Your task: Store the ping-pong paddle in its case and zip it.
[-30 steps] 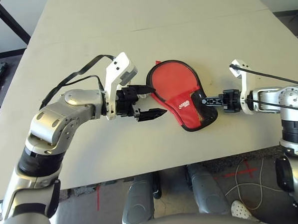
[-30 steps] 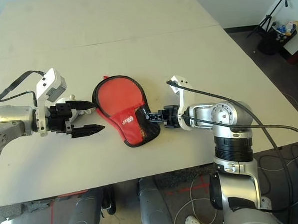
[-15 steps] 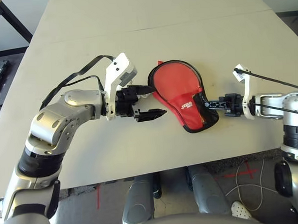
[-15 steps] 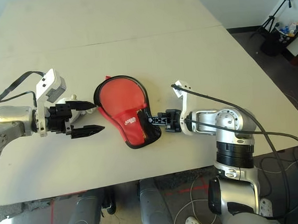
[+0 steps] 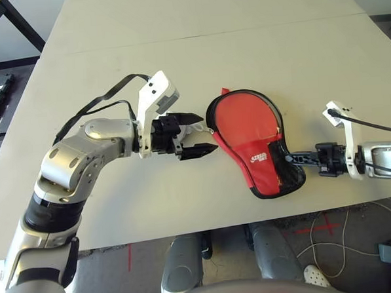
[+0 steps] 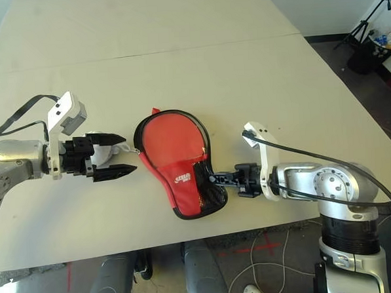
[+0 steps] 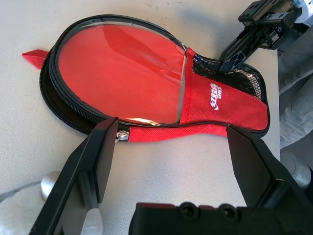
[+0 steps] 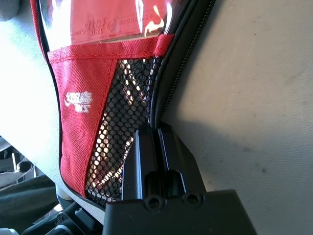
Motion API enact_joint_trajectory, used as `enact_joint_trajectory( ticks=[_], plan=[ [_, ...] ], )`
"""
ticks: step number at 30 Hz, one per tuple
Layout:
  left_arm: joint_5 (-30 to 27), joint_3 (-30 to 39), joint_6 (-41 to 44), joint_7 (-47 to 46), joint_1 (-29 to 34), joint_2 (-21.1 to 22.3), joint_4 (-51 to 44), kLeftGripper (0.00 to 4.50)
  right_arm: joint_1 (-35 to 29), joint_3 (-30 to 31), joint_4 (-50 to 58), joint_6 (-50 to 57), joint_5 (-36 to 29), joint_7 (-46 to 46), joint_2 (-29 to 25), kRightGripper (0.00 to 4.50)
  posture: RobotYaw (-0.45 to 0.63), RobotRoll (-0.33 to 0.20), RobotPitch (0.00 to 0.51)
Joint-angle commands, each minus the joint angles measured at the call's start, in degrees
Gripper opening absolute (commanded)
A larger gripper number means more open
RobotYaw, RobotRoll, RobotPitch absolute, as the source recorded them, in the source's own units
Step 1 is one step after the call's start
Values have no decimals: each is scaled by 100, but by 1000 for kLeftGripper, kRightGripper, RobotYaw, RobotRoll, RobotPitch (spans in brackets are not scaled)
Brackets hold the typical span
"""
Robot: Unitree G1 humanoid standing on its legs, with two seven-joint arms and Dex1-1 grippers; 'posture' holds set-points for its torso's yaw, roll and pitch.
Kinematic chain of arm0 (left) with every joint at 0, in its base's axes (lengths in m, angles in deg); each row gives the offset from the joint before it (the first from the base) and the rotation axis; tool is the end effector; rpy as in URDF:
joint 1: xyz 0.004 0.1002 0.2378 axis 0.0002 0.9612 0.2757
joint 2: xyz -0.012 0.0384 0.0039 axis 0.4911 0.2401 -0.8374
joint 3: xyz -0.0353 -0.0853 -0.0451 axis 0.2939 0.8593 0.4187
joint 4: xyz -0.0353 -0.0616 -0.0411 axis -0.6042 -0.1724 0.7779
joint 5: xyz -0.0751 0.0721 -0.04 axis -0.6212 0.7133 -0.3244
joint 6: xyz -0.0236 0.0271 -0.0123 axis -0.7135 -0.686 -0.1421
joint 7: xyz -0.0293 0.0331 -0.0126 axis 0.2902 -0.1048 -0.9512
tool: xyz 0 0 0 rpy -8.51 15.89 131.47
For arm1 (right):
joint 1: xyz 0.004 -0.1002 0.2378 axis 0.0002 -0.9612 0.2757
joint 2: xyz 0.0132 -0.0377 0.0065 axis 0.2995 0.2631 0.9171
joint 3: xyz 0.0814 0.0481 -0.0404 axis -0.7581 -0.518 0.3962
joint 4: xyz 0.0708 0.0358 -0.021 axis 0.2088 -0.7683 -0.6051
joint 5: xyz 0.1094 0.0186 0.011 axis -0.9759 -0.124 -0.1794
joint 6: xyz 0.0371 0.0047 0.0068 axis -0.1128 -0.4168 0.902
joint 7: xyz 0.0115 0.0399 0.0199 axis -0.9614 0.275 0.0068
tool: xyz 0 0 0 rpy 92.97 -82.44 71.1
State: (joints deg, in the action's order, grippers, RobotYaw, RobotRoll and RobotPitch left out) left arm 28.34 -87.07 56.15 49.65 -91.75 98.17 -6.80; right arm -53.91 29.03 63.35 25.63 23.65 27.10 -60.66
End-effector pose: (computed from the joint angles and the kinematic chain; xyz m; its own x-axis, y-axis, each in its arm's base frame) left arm 0.2496 0.1868 0.2236 0.3678 -0.8570 -0.3609 0.9281 0.3622 0.0859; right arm 0.2223 -0.2488 0.1692 0.4370 0.6772 -0.5920 -0.4690 0.7332 0.4925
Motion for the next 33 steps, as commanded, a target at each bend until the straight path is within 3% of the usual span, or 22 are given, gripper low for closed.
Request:
enact_joint_trajectory(
  ticks=[1,7,11,15,20,22,28,30,33],
  plan=[
    [0,-31,-20,28,74,-12,-35,4500,-165,89,38,229,54,145,25,261,-93,0,250],
    [12,-46,-21,28,86,-18,-39,4500,65,-96,-163,231,-52,-127,-311,2025,-93,0,249],
    [12,-52,-25,39,87,-22,-28,4500,75,-24,-162,-29,-137,-681,-966,3169,-93,0,248],
    [18,-59,-40,54,84,-25,-11,4500,-47,336,-382,-715,171,-1287,-1814,4442,-95,0,244],
    [22,-56,-57,70,90,-18,-8,4500,-116,743,-851,-1630,742,-1748,-2250,4478,-93,0,243],
    [27,-32,-70,79,87,2,2,4500,-29,791,-1112,-2071,927,-1918,-2173,4478,-93,0,243],
    [56,51,-89,105,47,94,65,4500,-40,1047,-1636,-4680,1842,-2992,-1918,4478,-90,0,247],
    [64,72,-99,124,46,141,83,4500,282,1019,-2010,-5215,2026,-3034,-1656,4478,-88,0,250],
    [67,95,-107,144,51,200,96,4500,1133,974,-2651,-5205,1895,-3211,-1207,4478,-85,0,251]
  ],
)
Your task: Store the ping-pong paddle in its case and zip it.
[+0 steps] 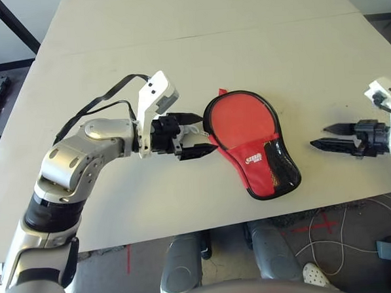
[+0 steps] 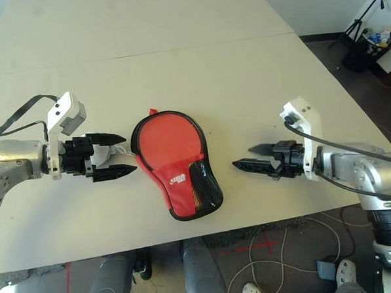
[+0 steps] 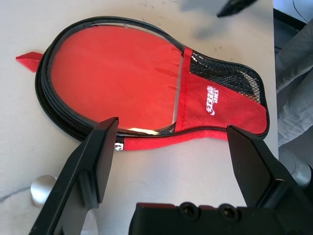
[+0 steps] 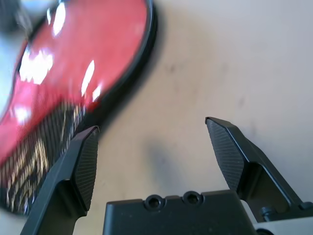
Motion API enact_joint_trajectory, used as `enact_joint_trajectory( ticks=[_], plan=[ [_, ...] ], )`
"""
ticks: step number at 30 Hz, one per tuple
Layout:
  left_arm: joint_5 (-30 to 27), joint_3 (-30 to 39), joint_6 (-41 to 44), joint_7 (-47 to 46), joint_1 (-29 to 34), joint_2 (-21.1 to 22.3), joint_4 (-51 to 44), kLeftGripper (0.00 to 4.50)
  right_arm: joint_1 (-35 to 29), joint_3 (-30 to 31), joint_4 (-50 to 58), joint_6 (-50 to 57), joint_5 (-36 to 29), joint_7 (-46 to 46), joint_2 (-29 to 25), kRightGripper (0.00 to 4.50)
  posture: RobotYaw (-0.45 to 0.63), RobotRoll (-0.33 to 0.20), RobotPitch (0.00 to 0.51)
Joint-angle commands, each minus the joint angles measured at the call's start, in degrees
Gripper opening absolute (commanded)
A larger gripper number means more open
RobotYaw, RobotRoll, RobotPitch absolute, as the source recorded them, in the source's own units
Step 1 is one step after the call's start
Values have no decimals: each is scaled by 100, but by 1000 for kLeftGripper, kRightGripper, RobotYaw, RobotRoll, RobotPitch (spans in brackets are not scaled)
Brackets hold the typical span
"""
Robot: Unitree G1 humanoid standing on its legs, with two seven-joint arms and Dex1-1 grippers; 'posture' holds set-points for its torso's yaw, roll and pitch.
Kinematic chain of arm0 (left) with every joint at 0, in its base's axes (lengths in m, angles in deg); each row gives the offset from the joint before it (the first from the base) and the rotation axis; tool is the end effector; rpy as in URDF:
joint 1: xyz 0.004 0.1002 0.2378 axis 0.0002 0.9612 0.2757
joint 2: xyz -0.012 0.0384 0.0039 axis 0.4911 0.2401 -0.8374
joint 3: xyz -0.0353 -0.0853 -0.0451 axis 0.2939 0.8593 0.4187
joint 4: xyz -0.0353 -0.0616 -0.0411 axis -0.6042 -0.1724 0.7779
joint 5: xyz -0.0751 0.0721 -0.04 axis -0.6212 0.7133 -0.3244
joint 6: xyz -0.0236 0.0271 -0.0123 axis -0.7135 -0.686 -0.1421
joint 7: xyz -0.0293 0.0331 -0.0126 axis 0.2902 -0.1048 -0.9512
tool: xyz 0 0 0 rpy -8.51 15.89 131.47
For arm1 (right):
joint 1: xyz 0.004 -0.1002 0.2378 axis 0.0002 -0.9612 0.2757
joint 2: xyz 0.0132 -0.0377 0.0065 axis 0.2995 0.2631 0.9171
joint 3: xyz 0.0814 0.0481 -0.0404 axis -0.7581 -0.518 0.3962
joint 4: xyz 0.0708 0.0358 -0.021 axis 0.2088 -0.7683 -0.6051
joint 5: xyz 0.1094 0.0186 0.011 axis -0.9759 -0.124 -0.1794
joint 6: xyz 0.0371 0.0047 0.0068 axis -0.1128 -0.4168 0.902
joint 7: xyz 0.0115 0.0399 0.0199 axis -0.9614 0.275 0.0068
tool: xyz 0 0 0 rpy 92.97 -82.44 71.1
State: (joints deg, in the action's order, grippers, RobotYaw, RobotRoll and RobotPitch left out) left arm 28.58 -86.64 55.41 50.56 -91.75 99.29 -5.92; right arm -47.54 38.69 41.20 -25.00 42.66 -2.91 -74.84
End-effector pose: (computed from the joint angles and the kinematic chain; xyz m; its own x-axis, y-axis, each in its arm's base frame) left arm 0.2508 0.1920 0.2254 0.3764 -0.8509 -0.3666 0.9248 0.3690 0.0930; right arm 0.2645 -0.3089 0.1998 0.6095 0.7061 -0.3605 -0.7422 0.6680 0.0537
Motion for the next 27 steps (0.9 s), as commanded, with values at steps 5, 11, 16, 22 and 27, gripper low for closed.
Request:
enact_joint_trajectory(
  ticks=[5,11,16,22,27],
  plan=[
    [22,66,-22,51,46,126,9,4500,1152,585,-601,-931,564,-757,491,4478,-81,0,252],
    [56,106,-18,6,-32,159,66,4500,1748,1509,-951,-2016,1486,-1504,836,4478,-62,0,261],
    [93,201,-62,-140,-32,117,64,4500,1960,1850,-1641,-2582,1929,-1754,1275,4478,-37,0,270],
    [20,320,-5,-252,-24,121,-3,4500,1945,1939,-2374,-3236,2380,-1796,1585,4478,-19,0,274],
    [40,389,13,-364,47,166,-40,4500,1898,2022,-2847,-3721,2751,-1682,1713,4478,-10,0,277]
  ],
)
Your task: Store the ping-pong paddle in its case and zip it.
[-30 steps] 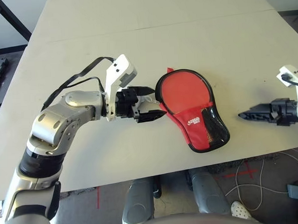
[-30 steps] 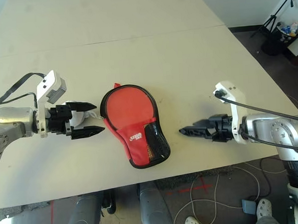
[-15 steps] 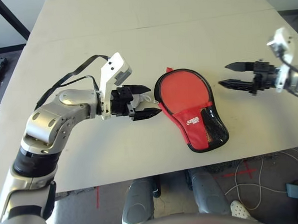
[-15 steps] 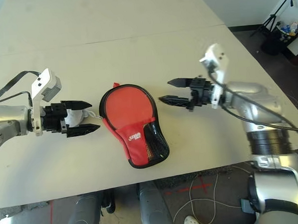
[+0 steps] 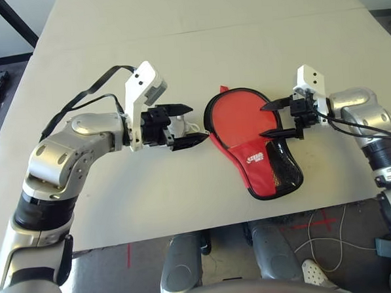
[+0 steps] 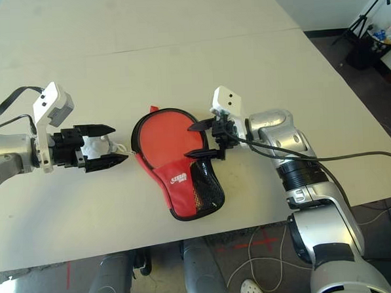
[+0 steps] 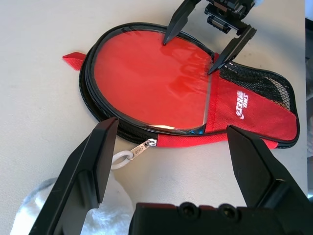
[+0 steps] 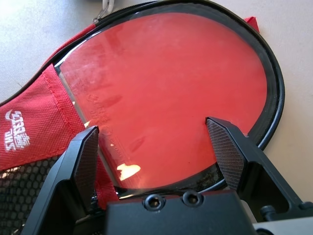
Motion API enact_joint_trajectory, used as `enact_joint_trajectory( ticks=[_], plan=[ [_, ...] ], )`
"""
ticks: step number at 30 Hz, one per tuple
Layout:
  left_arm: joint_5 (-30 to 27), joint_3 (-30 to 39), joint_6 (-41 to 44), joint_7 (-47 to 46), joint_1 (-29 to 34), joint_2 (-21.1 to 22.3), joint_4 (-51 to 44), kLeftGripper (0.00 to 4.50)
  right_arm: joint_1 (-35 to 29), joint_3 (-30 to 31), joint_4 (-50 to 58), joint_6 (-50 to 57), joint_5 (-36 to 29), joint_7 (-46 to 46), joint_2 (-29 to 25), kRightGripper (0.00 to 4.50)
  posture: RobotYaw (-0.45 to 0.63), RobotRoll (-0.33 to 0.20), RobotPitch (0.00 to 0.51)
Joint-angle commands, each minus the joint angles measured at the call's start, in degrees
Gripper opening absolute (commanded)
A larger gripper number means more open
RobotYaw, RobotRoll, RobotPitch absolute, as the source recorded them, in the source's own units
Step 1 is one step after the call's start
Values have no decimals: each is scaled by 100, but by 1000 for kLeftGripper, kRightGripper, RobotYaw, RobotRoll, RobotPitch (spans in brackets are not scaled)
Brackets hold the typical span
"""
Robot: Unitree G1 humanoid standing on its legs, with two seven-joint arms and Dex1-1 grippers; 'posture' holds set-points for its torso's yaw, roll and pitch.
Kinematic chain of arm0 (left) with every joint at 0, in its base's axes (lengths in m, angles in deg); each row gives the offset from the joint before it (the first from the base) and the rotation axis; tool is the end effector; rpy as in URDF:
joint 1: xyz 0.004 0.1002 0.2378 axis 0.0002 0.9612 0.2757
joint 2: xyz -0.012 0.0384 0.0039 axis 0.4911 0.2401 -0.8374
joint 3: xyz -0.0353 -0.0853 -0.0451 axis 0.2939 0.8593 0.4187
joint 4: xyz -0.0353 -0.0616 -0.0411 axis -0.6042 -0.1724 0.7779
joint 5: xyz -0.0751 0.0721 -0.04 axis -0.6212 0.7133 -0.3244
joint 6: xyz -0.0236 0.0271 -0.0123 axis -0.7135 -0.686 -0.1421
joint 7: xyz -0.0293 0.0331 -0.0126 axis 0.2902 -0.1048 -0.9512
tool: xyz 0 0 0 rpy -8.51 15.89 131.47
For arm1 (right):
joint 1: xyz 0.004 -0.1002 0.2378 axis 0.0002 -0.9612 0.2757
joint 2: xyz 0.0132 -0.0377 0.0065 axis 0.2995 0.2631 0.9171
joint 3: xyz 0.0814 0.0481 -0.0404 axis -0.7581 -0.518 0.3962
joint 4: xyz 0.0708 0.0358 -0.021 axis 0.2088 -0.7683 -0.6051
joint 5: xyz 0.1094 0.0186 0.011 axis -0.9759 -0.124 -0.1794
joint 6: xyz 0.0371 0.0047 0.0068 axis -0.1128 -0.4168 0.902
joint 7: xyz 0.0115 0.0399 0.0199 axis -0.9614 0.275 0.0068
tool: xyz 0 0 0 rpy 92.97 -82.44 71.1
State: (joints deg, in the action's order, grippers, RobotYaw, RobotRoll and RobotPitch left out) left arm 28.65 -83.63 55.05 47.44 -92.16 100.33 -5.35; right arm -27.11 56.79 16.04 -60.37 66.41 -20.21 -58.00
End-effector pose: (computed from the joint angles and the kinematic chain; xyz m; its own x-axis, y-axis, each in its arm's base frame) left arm 0.2504 0.2020 0.2353 0.4767 -0.8141 -0.3317 0.8785 0.4544 0.1473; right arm 0.3392 -0.2329 0.1834 0.2778 0.8412 -0.4638 -0.9519 0.1761 -0.2507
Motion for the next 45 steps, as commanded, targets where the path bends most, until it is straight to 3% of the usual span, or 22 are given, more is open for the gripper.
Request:
enact_joint_trajectory(
  ticks=[1,7,16,33,37,45],
  plan=[
    [31,124,50,-87,83,55,-80,4500,-166,215,-349,-232,405,49,47,4478,-10,0,277],
    [352,149,-36,-219,-87,285,251,4500,-246,189,-260,-220,409,26,96,4478,-14,0,278],
    [1337,-429,-750,39,-18,622,761,4500,-354,142,-38,-173,399,76,99,4478,-28,0,271],
    [1861,-724,-324,-47,105,429,973,4500,-488,23,460,222,279,193,89,4478,-46,0,270],
    [1934,-745,-328,-28,121,416,991,3622,-526,14,505,230,280,203,72,4500,-52,0,273],
    [2415,-937,-583,-133,-14,389,1290,1177,-629,26,574,206,322,281,62,4500,-54,0,275]
  ],
)
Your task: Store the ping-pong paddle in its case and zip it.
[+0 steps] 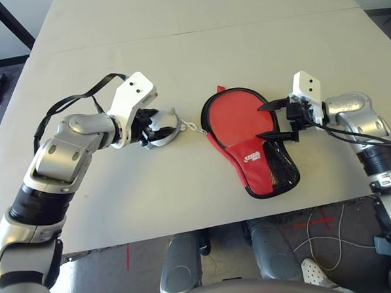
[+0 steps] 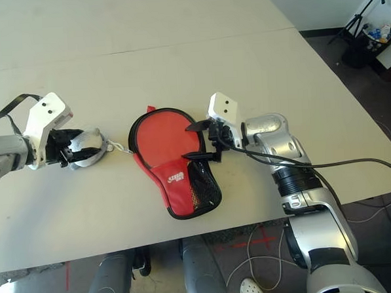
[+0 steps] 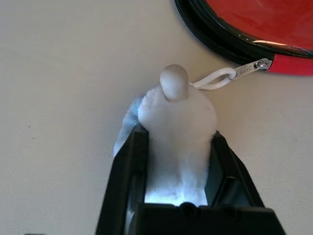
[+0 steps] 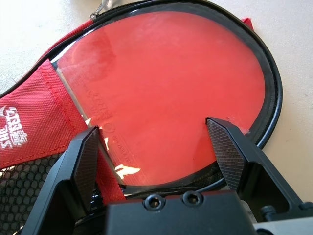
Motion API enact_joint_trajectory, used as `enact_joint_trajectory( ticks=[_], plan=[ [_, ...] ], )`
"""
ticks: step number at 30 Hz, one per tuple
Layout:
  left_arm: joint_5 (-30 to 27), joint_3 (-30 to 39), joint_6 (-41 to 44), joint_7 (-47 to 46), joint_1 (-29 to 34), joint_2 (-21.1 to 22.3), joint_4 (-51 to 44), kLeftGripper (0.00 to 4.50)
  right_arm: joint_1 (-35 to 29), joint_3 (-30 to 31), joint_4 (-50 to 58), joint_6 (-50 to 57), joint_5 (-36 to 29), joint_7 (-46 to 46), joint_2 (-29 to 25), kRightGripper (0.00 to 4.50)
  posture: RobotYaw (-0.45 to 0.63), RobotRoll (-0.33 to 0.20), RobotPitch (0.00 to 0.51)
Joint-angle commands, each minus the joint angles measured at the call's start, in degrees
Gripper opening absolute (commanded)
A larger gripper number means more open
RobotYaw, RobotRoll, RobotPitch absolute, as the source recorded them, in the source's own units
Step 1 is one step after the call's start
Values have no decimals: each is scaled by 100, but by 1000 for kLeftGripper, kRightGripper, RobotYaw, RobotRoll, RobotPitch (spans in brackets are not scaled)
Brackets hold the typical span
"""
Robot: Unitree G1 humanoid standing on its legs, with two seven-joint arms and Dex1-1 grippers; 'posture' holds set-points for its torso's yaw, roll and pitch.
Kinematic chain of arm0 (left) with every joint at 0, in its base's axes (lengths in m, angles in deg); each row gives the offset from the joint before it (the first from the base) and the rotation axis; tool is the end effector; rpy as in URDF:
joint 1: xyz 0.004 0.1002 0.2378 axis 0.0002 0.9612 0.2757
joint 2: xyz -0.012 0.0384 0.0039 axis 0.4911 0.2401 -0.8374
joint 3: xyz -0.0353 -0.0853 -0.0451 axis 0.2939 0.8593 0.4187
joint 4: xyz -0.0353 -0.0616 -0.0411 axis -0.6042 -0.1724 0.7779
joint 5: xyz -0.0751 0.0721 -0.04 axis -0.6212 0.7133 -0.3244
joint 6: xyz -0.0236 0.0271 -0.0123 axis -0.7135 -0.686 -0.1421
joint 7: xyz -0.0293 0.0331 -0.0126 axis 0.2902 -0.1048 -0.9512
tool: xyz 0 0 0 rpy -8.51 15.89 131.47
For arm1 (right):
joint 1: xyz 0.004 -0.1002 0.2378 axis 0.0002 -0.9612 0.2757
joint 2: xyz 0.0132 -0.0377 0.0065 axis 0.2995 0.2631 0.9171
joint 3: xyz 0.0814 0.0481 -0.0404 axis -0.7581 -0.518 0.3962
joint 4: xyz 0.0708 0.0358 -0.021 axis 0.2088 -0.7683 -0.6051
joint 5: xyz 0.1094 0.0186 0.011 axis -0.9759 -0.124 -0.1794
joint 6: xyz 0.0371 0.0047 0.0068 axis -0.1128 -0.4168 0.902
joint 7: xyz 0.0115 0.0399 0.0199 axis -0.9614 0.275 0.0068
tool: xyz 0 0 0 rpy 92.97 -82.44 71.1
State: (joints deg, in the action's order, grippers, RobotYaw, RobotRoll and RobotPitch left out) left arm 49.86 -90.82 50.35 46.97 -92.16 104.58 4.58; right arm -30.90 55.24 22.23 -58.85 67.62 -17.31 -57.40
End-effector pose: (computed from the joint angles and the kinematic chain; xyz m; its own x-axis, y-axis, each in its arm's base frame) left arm 0.2692 0.2268 0.2175 0.6762 -0.5061 -0.5354 0.7238 0.5916 0.3550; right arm 0.3305 -0.2274 0.1791 0.3111 0.8372 -0.4497 -0.9384 0.1958 -0.2847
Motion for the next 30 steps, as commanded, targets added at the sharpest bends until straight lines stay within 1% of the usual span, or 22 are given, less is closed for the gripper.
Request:
enact_joint_trajectory(
  ticks=[1,2,3,4,5,7,10,14,18,27,30],
  plan=[
    [378,-228,-200,-134,-53,-71,369,920,-257,182,-37,55,205,-3,4,4500,-54,0,275],
    [477,-228,-335,-228,-123,-149,499,639,-265,170,-29,63,197,20,15,4500,-55,0,274],
    [582,-254,-466,-277,-190,-204,622,467,-269,142,-18,115,170,63,42,4500,-54,0,275],
    [754,-308,-672,-389,-309,-300,829,303,-282,126,10,153,145,91,67,4500,-55,0,275],
    [920,-373,-864,-478,-451,-398,1050,235,-305,121,40,179,136,114,83,4500,-55,0,275],
    [1180,-464,-1195,-591,-702,-573,1436,229,-347,121,84,193,148,132,93,4500,-56,0,275],
    [1387,-495,-1478,-681,-1011,-827,1907,229,-380,124,124,201,181,150,90,4500,-59,0,275],
    [1733,-652,-1975,-804,-1623,-1304,2841,228,-421,143,162,193,228,182,71,4500,-69,0,275],
    [1966,-688,-2451,-872,-2089,-1684,3659,227,-462,137,207,195,238,197,40,4500,-73,0,275],
    [2278,-628,-3334,-1132,-3048,-2465,5269,215,-538,164,301,220,274,230,25,4500,-83,0,278],
    [2369,-605,-3691,-1303,-3453,-2706,5919,214,-541,181,311,222,285,235,30,4500,-84,0,281]
  ],
)
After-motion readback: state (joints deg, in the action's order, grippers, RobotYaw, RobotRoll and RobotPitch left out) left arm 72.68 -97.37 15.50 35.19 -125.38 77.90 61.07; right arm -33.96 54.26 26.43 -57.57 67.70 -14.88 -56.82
